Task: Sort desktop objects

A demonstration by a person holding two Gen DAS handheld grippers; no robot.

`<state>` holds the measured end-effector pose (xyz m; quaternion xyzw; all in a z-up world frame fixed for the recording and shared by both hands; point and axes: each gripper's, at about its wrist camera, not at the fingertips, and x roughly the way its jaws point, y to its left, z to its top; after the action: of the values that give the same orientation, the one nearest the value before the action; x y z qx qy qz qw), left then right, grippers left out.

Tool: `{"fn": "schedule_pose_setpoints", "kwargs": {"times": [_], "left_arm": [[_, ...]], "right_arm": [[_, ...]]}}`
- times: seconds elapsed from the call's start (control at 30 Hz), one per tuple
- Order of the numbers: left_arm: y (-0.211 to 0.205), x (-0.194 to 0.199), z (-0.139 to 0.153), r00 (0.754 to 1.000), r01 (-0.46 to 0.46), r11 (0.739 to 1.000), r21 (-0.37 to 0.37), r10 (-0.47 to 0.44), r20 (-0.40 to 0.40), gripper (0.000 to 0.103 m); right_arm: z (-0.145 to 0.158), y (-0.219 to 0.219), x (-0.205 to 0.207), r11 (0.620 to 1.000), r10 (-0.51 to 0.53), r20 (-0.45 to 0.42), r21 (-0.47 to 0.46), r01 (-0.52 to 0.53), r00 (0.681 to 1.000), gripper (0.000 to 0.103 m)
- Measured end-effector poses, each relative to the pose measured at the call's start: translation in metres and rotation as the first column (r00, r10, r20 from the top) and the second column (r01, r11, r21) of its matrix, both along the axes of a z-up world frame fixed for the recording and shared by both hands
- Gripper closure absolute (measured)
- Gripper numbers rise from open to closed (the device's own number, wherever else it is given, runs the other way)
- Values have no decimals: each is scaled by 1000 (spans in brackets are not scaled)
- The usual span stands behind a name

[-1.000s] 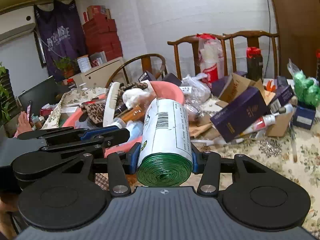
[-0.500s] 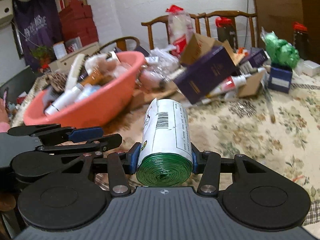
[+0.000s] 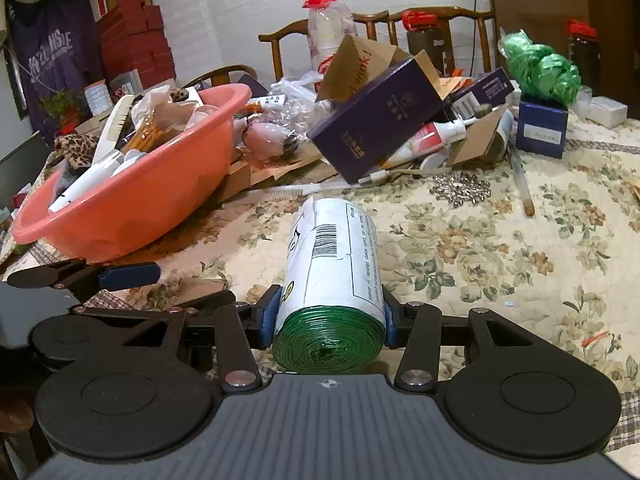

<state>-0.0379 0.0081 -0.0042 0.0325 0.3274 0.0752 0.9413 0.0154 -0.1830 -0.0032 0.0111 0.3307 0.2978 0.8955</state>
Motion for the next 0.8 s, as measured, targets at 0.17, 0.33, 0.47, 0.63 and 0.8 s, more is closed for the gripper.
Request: {"fn": "schedule_pose_setpoints", "kwargs": {"times": [0.17,0.33,0.47,0.63,0.8], "left_arm": [[4,2,-4,1000,-24,1000,-9,24,-4,1],[6,3,-4,1000,-26,999,-26,26,-9,1],[6,3,-4,1000,-26,999,-25,26,-8,1],[6,2,-5,1000,-6,999,-37,7,1,11],[2,-1,-4,1000,16,999,-39,-15,16,23]], "right_arm": [[-4,0,1,1000,0,-4,1,0,1000,50],[-5,1,3,1000,-1,-7,10,1,1000,49],[-6,0,4,1000,-4,-10,14,5,1000,49],[-6,0,4,1000,-7,-10,17,7,1000,48],[-6,0,4,1000,-8,-11,19,8,1000,48]]}}
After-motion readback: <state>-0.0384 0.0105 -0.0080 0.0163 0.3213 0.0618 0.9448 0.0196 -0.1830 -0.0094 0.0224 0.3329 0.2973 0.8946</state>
